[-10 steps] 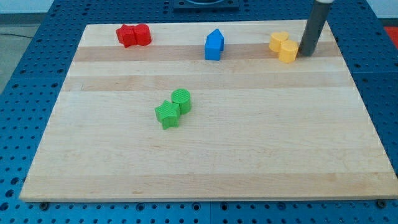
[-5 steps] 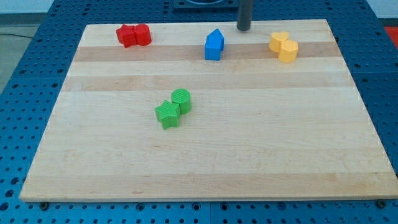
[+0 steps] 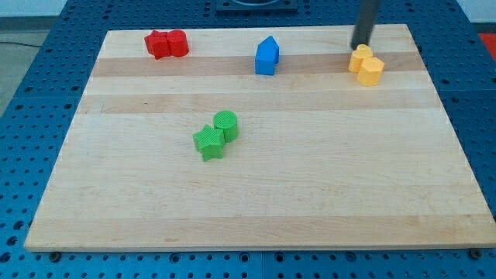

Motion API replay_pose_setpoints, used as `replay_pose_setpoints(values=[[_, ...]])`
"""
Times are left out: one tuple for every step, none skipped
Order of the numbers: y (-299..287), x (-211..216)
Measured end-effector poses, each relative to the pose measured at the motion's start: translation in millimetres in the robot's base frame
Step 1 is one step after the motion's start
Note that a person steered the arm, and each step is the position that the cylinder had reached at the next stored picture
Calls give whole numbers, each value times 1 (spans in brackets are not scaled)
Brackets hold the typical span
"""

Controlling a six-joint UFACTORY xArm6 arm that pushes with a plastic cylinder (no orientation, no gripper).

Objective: Separate the yellow hexagon from the yellow heart

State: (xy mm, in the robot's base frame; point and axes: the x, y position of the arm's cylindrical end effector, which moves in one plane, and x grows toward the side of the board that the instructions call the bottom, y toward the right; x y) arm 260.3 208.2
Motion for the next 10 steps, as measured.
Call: replay_pose_setpoints(values=[[-1,34],[-17,67],[-27,91],[-40,95],[-41,95],[-43,99],[-57,93],[-43,134],[-19,191],[-45,206]])
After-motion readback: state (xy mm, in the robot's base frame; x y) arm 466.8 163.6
